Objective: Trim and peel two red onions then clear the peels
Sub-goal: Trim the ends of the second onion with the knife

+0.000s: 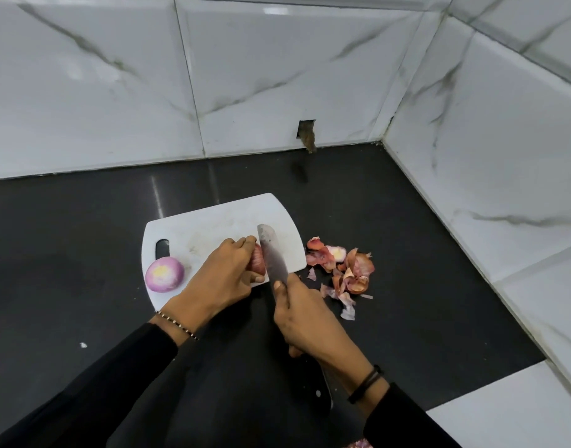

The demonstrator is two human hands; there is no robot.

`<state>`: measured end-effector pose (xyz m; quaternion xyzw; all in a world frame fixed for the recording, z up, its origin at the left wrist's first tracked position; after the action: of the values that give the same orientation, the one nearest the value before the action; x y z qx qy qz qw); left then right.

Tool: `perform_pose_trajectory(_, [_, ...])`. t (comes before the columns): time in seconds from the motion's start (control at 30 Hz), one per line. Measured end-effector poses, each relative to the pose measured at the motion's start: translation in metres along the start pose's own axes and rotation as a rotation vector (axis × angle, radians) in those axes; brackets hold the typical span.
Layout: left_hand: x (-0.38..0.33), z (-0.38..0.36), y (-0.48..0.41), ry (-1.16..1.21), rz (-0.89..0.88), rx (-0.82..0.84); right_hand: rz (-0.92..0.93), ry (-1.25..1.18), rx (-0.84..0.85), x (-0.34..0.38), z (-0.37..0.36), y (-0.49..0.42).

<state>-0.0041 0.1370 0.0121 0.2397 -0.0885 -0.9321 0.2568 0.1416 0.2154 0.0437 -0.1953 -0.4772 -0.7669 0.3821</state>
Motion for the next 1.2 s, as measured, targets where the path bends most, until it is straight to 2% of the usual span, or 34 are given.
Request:
perform_pose_trajectory(0.53, [-0.002, -0.001, -0.006, -0.069, -0.01, -0.006, -0.053, 0.021, 0.086, 0.011, 0.01, 0.001])
perform_pose_trajectory(1.0, [-0.01, 0.002, -0.008, -0.129, 0.003, 0.007, -0.086, 0.136, 0.042, 0.017, 0.012, -0.015])
perform_pose_trajectory(1.2, [-0.012, 0.008, -0.007, -0.111, 0.0, 0.012, -0.091, 0.124, 0.09, 0.011, 0.01, 0.003])
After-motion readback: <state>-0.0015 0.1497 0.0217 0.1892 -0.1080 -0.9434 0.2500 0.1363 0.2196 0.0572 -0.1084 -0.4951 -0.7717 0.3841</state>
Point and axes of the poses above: each hand's wrist, its own y-axis away from the middle knuckle, its own z-axis out of the back of the hand, x = y × z, the point moved 1 cm from there along -y, towards the middle knuckle, and after that the axes turned 14 degrees about x, right-handed, at the moved point
